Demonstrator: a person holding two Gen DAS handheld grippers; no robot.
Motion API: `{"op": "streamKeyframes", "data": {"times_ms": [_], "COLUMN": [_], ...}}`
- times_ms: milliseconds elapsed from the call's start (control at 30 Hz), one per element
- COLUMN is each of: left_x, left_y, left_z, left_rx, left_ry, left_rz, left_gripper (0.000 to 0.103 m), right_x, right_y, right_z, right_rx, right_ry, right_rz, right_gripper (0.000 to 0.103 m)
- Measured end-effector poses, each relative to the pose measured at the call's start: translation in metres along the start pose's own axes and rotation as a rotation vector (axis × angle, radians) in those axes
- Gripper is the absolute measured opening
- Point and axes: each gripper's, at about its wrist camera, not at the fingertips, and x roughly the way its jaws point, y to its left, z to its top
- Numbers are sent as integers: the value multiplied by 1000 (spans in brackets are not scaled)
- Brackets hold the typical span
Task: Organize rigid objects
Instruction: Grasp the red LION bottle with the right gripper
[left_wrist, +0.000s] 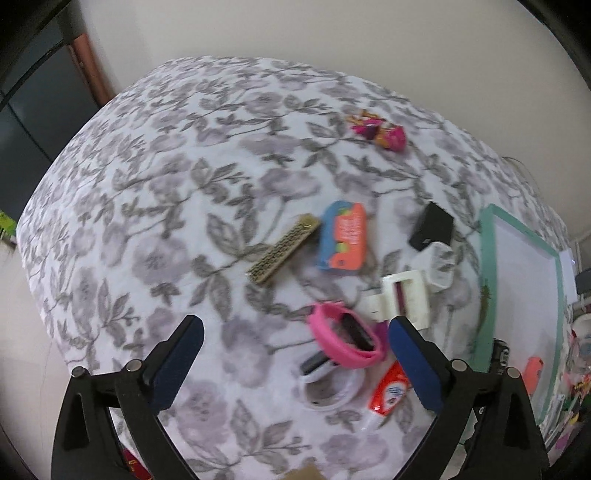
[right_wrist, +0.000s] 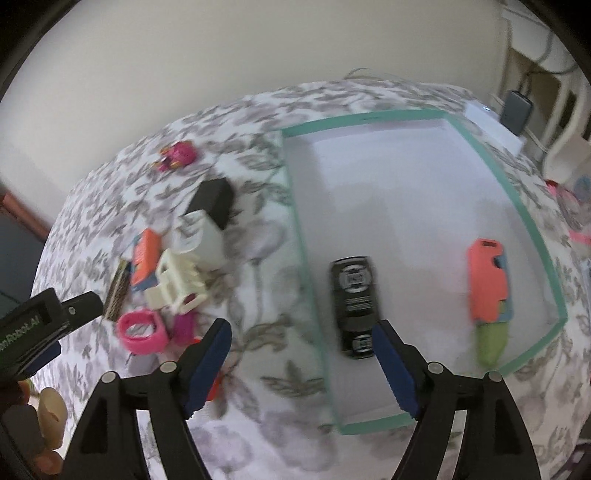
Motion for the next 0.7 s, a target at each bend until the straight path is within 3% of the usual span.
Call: {"op": "streamKeyframes", "data": {"times_ms": [133,333,700], "left_x": [8,19,35], "left_y": [18,31,26], "left_z": [-1,-2,-10], "left_rx": [-38,-72,-23], "left_ry": [43,100,197], "left_rz": [17,33,35], "left_gripper": [100,100,100], "right_x": [9,22,43], "right_y": [17,43,63], "right_z": [-4,-13,-27], "right_rx": [-22,-117,-208], "right_ry": [42,91,170], "right_rz": [34,8,-11], "right_gripper": [81,82,80]}}
